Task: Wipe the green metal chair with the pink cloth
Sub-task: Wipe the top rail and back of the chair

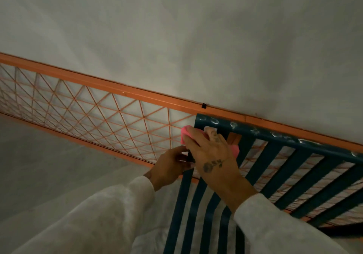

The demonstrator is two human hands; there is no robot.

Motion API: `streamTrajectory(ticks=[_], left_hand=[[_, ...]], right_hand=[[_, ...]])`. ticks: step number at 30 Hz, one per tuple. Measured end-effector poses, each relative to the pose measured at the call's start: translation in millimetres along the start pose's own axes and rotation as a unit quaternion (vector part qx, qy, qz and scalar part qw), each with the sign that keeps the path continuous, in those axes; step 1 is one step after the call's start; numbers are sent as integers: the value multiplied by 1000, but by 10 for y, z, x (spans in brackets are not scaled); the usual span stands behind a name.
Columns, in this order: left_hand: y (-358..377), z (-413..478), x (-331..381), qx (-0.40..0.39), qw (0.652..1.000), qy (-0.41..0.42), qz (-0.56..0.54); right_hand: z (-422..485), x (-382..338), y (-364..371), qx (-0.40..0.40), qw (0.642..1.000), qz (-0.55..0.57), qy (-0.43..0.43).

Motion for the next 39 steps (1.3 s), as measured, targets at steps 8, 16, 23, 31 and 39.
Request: streamTrajectory(ticks=[8,16,23,31,39], left_hand=[[-42,13,-8,12,999,13,44],[-279,-15,450,39,996,74,2],[-145,81,481,28,998,62,17],[-93,102,434,-8,997,81,9],[-111,89,404,-16,997,73,0]], right_hand=[[-184,-67,427,-56,997,60,0],[-19,179,-113,91,988,116,32],[24,73,-43,31,999,-29,9],[84,123,-65,50,996,-72,9],[54,10,17,-13,1000,-12,16]])
Point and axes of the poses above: each hand's wrist, its own z-axis towards the middle knuckle, its own y-axis out of the palm, x = y × z, the point moved 4 cm from there along z, towards the middle knuckle, and after that the axes turned 15 degrees about -z, right-handed, at the moved point
